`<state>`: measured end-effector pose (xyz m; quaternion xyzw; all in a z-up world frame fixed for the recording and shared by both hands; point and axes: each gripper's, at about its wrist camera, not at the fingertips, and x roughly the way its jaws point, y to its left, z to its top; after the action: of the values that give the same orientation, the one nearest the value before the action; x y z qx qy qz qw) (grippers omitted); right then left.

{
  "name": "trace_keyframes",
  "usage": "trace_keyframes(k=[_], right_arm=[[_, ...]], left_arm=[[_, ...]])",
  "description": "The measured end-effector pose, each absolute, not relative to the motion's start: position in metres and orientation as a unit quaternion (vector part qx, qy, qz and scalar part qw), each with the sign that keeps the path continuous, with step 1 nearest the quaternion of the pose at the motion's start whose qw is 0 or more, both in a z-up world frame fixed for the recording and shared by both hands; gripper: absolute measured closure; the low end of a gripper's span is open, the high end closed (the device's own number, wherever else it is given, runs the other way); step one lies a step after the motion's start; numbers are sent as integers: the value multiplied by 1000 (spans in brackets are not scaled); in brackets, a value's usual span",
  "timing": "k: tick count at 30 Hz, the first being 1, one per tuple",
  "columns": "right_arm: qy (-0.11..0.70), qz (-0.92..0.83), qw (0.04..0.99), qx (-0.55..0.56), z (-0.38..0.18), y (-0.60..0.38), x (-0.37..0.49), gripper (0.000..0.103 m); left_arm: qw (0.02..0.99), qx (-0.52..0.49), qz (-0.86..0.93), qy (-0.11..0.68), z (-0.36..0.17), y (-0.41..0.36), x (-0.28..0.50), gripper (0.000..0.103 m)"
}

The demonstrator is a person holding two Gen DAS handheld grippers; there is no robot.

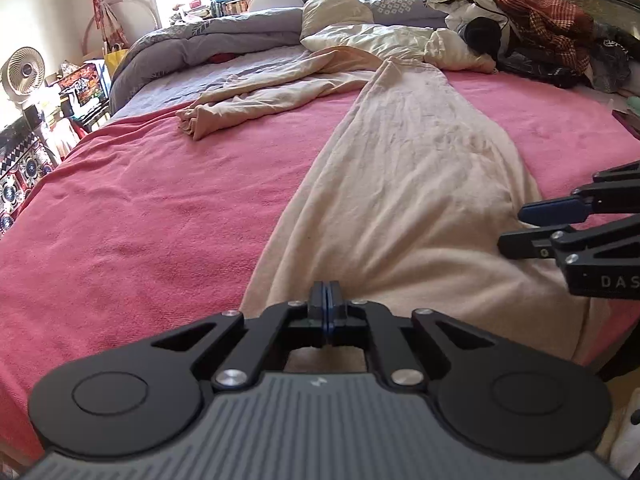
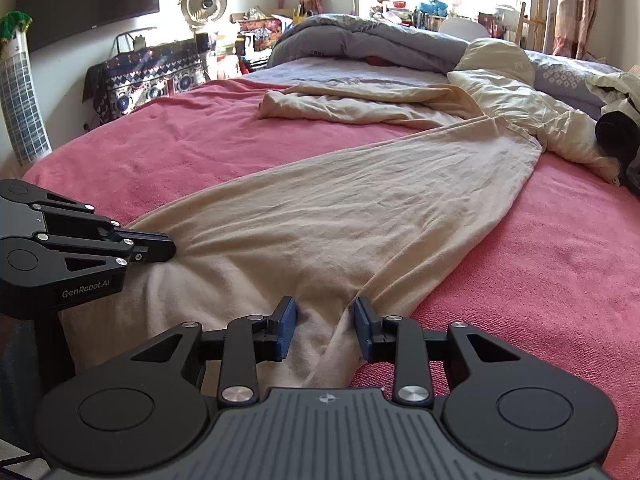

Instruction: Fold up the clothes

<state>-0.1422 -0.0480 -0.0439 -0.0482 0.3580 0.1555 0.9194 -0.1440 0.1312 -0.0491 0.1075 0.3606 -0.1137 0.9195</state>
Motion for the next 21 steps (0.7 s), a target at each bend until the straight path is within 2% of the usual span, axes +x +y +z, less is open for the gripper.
trace_keyframes(k=[5,8,11,15,17,19,21], right_arm=[[374,131,917,-39,-41,-61,-140,70],[385,93,917,-44,-40,-75,-140,55],[391,87,916,-18,-36,-95,-139,54],[358,89,929,-20,-23,-100,-133,54],[342,92,935,-14,-17,-104,-124,54],[335,97,937,-1,-15,-113,-114,53],[327,99,940,12,-13,-124,-101,51]], left_arm=[[920,113,-110,358,-49,134,-144,96],[922,116,-107,354,-50,135,-144,96],[923,114,-98,354,-49,142,-143,96],[924,118,-80,354,-48,150,-141,96],[923,148,-24,353,-46,152,-141,94],[920,168,44,351,-44,161,-138,97],[931,110,42,347,-29,179,-137,97]])
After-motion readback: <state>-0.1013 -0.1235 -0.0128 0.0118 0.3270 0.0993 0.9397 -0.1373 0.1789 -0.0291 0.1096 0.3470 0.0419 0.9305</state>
